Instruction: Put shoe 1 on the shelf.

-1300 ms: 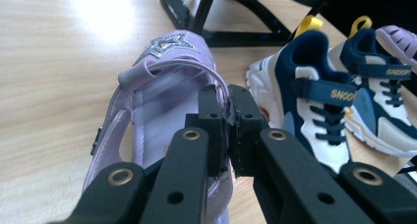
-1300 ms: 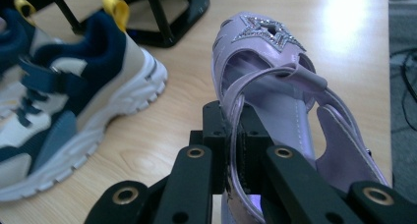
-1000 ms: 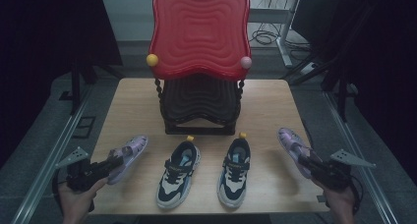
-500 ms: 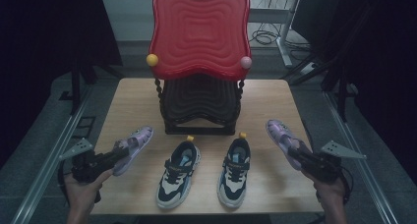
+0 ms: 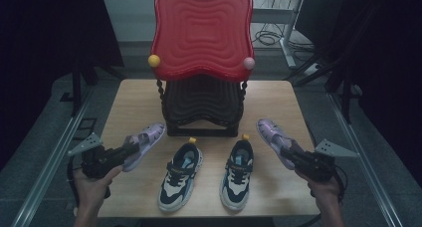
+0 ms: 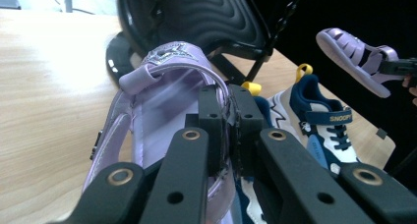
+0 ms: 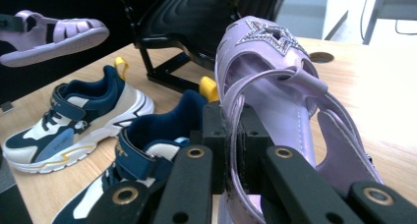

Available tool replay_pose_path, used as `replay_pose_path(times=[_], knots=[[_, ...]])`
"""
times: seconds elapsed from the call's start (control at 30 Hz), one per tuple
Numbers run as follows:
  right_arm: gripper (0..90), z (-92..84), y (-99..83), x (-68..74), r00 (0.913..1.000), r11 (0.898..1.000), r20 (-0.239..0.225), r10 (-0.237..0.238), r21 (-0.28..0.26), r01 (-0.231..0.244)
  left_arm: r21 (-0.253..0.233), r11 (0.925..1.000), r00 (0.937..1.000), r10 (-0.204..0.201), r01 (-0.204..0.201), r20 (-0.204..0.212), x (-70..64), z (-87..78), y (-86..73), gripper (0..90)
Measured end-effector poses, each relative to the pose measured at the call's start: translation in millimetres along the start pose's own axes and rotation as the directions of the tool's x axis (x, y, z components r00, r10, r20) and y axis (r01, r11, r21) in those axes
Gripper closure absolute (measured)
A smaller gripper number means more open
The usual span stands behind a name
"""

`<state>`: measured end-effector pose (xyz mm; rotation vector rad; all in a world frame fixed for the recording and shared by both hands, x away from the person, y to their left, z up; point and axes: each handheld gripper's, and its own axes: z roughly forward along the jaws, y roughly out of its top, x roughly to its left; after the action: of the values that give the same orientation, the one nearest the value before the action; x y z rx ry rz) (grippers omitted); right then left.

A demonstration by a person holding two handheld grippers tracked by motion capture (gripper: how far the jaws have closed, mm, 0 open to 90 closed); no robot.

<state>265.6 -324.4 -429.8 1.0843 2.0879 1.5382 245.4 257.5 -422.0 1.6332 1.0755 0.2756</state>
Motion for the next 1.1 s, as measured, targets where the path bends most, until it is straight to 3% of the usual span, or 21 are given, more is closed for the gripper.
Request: replay_pose_path(times=[0.53,0.83,1.1], knots=[[85.1,23.5,12.9,20.0,0.9942,0.999,-0.099,-0.04,-0.023,0.038,-0.059,0.9983,0.999,0.002,0.001,0.044,-12.6,8.9,9.1,86.0],[85.1,26.8,17.7,26.6,0.9908,0.997,-0.119,-0.065,-0.038,0.06,-0.072,0.9974,0.9986,0.008,-0.004,0.053,-17.0,15.7,13.8,86.0],[85.1,40.4,24.7,29.4,0.9879,0.997,-0.137,-0.072,-0.04,0.067,-0.083,0.9964,0.998,0.02,-0.015,0.06,-21.5,26.3,22.0,86.0]])
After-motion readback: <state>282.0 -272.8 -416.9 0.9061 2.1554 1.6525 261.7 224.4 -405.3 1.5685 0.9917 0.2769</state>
